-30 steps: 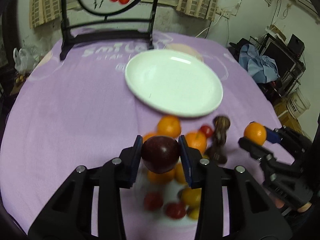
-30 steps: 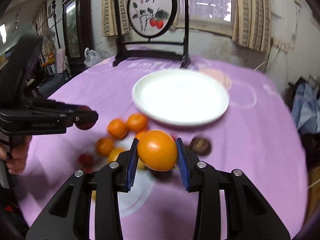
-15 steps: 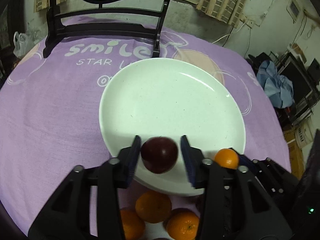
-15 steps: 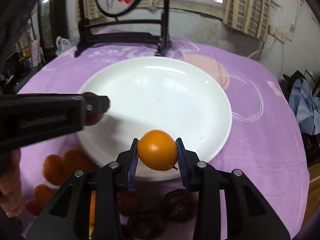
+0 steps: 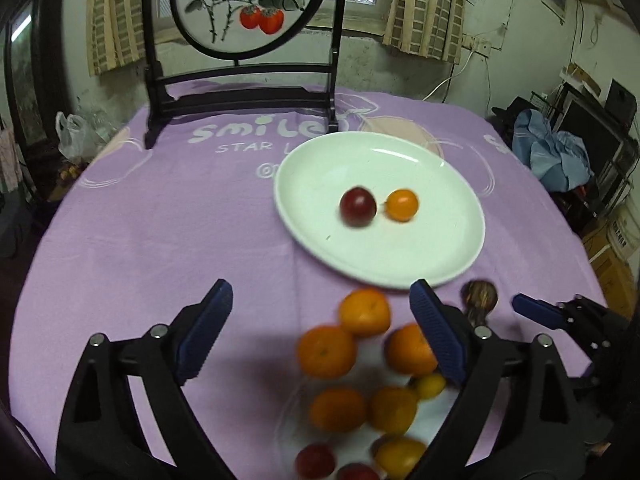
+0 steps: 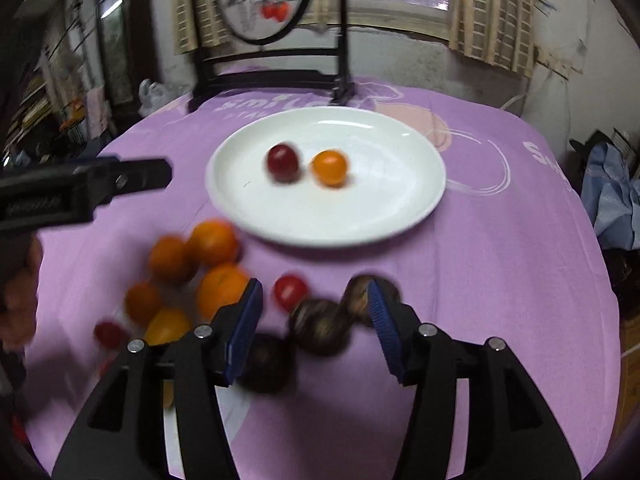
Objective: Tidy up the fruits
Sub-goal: 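Grasp the small yellow fruit with the right gripper while the left gripper grasps a red tomato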
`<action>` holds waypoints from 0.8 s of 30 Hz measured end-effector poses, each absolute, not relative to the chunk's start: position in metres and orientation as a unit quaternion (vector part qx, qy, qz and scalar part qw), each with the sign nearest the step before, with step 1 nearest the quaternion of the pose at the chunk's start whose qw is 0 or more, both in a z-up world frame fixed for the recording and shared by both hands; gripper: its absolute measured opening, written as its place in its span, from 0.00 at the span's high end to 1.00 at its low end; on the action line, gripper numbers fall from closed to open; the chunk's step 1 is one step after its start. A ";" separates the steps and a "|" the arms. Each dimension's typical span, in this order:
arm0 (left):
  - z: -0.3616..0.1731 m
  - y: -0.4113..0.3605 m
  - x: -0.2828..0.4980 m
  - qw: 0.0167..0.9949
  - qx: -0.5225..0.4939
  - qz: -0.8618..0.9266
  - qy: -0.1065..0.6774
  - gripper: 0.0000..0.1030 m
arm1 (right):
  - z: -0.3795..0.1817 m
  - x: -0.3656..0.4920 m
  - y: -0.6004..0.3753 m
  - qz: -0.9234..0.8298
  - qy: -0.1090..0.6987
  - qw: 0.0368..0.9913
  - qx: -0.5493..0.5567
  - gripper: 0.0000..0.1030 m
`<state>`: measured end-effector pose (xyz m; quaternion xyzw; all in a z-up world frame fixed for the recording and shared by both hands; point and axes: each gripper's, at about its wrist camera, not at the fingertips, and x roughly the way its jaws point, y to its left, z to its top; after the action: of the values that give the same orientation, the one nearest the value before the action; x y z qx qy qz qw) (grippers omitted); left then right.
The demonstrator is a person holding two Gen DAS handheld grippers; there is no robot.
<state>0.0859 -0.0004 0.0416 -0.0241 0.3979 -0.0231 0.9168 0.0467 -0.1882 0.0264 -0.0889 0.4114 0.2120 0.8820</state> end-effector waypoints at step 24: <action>-0.018 0.048 -0.005 0.893 -0.015 -0.019 0.450 0.10 | -0.005 -0.043 -0.111 0.309 0.445 0.829 -0.136 0.74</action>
<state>-0.0053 0.0480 -0.0176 -0.0152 0.4498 -0.0186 0.8928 -0.0431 -0.1105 -0.0053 -0.1364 0.4452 0.3086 0.8294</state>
